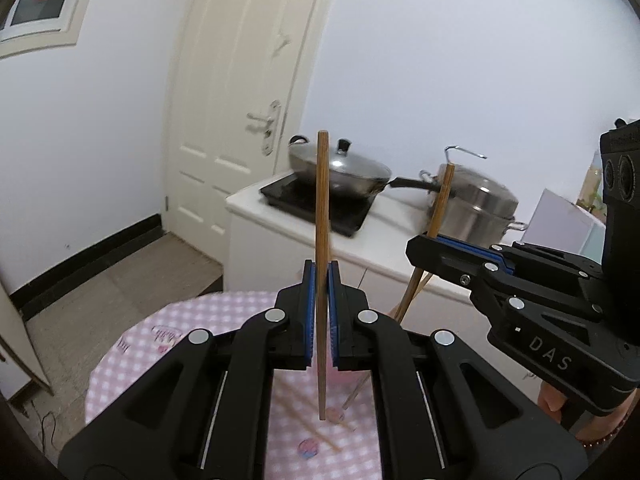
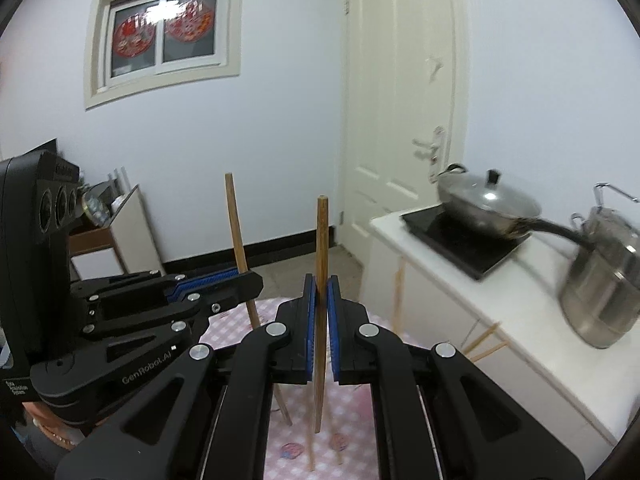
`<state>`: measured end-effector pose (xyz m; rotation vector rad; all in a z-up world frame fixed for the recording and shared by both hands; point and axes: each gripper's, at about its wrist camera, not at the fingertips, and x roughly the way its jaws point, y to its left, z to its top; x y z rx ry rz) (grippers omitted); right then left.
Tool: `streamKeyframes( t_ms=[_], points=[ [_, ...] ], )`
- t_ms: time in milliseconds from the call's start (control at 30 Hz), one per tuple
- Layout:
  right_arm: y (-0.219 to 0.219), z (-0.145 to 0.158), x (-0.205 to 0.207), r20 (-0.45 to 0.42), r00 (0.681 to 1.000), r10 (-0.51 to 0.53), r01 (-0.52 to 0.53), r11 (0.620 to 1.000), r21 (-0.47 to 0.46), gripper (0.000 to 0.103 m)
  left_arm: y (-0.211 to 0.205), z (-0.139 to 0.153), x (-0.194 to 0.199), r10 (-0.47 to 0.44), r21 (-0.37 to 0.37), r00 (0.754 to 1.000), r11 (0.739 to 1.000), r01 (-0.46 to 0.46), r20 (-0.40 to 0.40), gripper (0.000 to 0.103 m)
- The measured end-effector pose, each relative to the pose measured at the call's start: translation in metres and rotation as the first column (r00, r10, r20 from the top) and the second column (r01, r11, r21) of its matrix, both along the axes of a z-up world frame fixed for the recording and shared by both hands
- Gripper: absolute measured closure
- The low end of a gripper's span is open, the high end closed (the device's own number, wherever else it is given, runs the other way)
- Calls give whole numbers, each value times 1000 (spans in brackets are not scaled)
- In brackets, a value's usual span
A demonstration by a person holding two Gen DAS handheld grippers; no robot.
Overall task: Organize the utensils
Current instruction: 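Lower both chopsticks into the pink cup and open both tools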
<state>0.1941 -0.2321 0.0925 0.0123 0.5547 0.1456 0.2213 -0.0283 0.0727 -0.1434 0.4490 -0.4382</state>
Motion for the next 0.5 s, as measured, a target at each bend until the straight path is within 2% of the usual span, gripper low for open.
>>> streamKeyframes(
  t_ms=[333, 500],
  points=[
    [-50, 4, 13, 69, 991, -118, 120, 993, -16, 99, -51, 15, 26, -10, -15, 997, 1000, 11, 77, 97],
    [-65, -6, 22, 88, 984, -152, 154, 988, -12, 99, -65, 9, 39, 17, -11, 994, 1000, -16, 108, 97]
  ],
)
